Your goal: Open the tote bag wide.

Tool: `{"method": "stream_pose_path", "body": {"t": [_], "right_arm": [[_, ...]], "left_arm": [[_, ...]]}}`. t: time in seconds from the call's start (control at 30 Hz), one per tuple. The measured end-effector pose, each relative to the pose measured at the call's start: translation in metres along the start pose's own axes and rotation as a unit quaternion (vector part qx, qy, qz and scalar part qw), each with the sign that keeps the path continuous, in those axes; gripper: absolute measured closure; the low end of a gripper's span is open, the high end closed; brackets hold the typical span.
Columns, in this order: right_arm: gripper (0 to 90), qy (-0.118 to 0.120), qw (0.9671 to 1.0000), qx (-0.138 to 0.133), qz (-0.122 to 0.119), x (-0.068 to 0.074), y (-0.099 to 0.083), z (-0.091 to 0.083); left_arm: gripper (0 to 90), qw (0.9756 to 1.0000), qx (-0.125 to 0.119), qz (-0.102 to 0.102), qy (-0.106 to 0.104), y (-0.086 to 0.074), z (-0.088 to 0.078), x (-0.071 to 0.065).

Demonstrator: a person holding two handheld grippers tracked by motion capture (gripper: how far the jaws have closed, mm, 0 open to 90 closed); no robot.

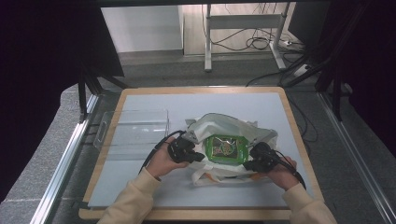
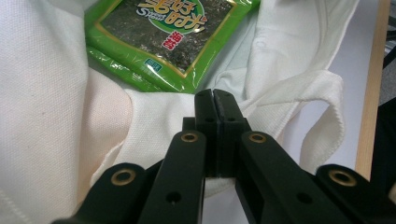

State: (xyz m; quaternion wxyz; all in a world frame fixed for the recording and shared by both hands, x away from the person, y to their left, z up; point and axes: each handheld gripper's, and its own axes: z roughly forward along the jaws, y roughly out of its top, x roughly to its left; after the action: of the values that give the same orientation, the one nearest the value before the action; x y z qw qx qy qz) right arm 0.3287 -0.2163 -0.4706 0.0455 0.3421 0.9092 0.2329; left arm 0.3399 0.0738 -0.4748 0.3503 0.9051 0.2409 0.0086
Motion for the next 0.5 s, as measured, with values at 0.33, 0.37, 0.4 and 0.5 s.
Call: {"method": "stream_pose_path", "body": {"t": [0.33, 0.37, 0.4, 0.5], "right_arm": [[88.8, 0.002, 1.0000, 0.001, 0.004, 0.001, -0.005, 0.003], [88.7, 0.003, 1.0000, 0.001, 0.003, 0.000, -0.004, 0.002], [88.8, 0.004, 1.0000, -0.001, 0.001, 0.000, -0.002, 0.000], [88.7, -0.001, 0.9999, -0.010, -0.002, -0.001, 0.002, -0.006]], "left_arm": [[90.0, 1.0000, 0.000, 0.001, -0.004, 0.000, 0.000, 0.000], [90.0, 1.0000, 0.000, -0.001, -0.005, -0.001, -0.001, 0.000], [90.0, 1.0000, 0.000, -0.002, -0.006, -0.001, -0.001, 0.000], [90.0, 0.9999, -0.002, -0.003, -0.010, -0.002, -0.001, 0.001]]}}
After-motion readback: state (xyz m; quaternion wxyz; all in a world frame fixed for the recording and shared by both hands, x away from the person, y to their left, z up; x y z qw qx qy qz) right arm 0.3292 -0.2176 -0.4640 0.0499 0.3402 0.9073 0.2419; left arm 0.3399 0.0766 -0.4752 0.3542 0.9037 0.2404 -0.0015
